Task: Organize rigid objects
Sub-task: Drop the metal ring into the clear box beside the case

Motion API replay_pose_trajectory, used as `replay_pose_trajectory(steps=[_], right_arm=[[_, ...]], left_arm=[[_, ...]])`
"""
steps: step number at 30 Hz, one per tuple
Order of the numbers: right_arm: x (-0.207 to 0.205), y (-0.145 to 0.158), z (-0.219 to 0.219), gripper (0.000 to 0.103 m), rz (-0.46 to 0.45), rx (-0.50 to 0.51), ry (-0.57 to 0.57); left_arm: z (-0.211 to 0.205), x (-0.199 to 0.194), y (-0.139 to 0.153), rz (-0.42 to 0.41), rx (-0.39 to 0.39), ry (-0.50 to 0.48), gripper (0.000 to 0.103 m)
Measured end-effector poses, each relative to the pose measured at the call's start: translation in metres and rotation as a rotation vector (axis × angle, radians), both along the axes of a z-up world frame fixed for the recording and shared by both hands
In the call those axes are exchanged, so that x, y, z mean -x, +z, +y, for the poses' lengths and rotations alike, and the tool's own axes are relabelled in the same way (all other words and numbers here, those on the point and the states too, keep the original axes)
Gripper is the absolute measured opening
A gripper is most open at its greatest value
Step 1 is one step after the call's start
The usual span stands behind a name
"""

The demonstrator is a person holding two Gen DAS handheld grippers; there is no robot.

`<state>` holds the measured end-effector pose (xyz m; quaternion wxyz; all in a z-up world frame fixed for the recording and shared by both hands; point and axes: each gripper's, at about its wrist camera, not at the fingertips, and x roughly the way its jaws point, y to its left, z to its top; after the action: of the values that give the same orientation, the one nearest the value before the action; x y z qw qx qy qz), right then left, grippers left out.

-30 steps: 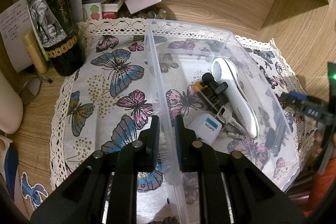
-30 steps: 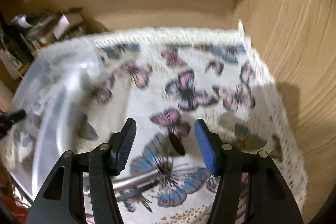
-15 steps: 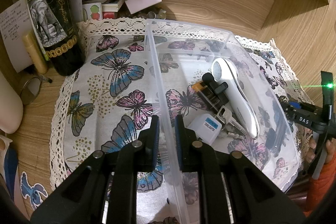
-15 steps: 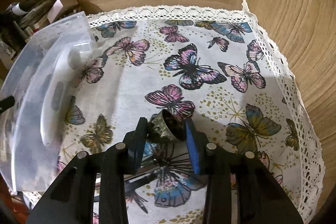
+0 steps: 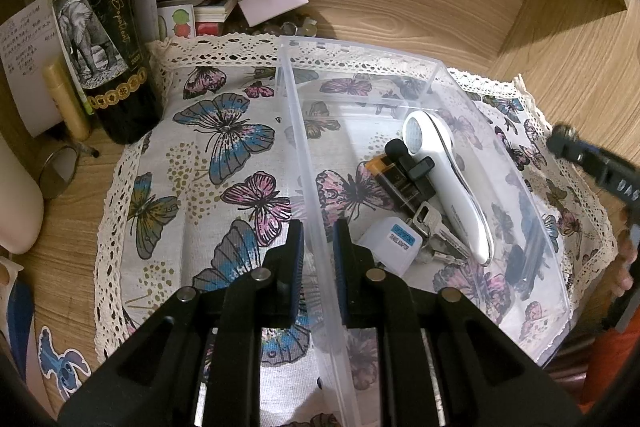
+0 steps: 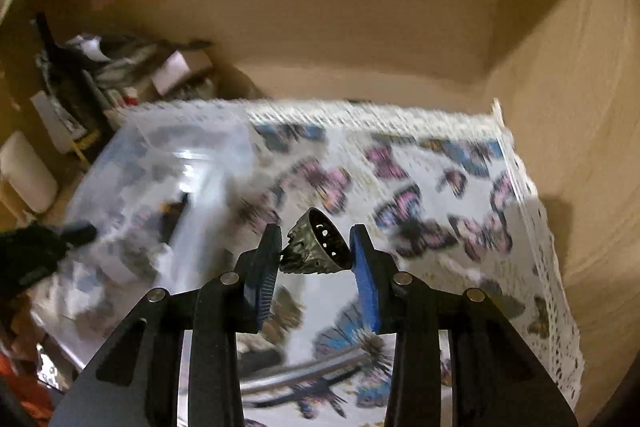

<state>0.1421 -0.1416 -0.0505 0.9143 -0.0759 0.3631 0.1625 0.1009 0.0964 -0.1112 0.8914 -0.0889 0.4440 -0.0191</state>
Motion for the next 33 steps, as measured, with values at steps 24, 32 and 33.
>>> replay_pose_trajectory(steps=[24, 32, 33], right_arm=[[0.0, -0.039, 0.107, 0.033, 0.114, 0.111, 0.305], [0.007, -0.021, 0.095, 0.049, 0.083, 0.061, 0.285], [0.008, -0.017, 0.093, 0.049, 0.077, 0.057, 0.277]], left_arm=[[-0.001, -0.001, -0.001, -0.001, 0.002, 0.001, 0.013], [-0.001, 0.0, -0.001, -0.001, 0.002, 0.001, 0.013], [-0.001, 0.0, -0.001, -0.001, 0.003, 0.002, 0.013]])
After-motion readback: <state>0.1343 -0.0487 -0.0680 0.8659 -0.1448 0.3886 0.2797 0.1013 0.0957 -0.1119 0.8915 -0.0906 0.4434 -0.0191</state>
